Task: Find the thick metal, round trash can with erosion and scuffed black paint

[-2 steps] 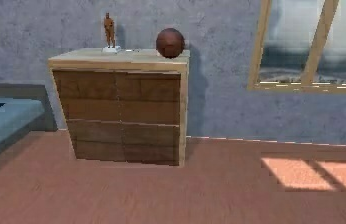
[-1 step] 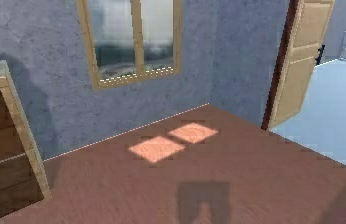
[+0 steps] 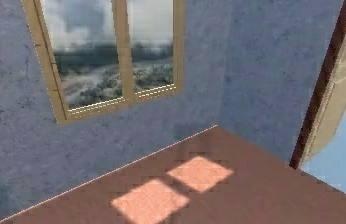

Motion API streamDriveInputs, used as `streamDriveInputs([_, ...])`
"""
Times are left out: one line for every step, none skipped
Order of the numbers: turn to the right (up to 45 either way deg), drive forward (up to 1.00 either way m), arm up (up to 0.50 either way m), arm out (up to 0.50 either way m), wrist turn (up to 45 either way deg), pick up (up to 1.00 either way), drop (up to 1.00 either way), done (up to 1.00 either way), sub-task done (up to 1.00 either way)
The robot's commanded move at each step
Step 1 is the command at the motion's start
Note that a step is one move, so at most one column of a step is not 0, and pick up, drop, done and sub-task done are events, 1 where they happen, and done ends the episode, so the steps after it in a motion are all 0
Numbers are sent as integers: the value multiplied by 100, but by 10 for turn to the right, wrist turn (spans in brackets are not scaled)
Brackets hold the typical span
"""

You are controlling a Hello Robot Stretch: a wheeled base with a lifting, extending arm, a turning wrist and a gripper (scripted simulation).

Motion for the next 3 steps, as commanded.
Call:
streamDriveInputs([450, 0, 0, 0, 0, 0, 0, 0, 0])
streamDriveInputs([60, 0, 0, 0, 0, 0, 0, 0, 0])
streamDriveInputs([0, 100, 0, 0, 0, 0, 0, 0, 0])
